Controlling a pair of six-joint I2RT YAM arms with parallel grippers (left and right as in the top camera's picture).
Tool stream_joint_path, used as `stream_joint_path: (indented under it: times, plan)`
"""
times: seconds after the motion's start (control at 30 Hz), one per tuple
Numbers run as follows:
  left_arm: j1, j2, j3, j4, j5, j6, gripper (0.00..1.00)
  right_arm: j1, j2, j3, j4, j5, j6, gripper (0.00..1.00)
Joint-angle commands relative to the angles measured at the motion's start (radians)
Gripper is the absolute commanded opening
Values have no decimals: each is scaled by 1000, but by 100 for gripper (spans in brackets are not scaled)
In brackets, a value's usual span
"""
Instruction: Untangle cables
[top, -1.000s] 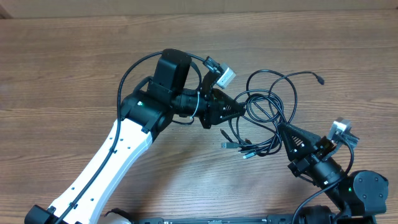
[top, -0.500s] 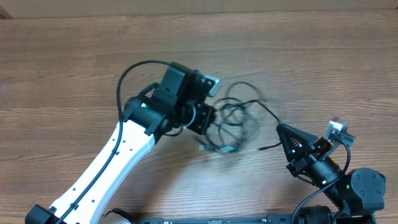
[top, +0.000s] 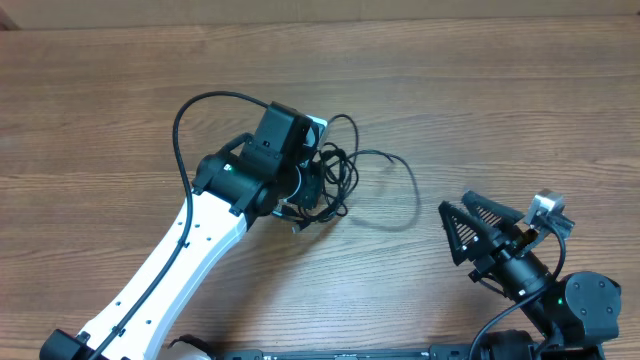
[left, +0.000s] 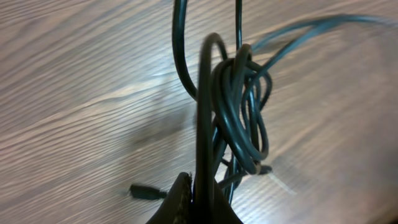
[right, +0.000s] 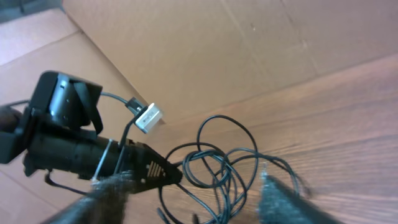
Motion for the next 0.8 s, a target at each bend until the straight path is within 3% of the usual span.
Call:
stream_joint_path:
  times: [0.0,0.27,0.53,0.77]
  plan:
    - [5,-3,3,32,326,125,4,0,-11,21,5,17,-2,86]
    - [6,-3,3,167,748,170,4,0,-11,21,-13,17,-2,84]
    - [12,-3,3,289,808,63,4,0,-11,21,-40,29,-3,72]
    - [14,-3,3,451,1060,-45,4,0,-11,21,-47,36,-3,71]
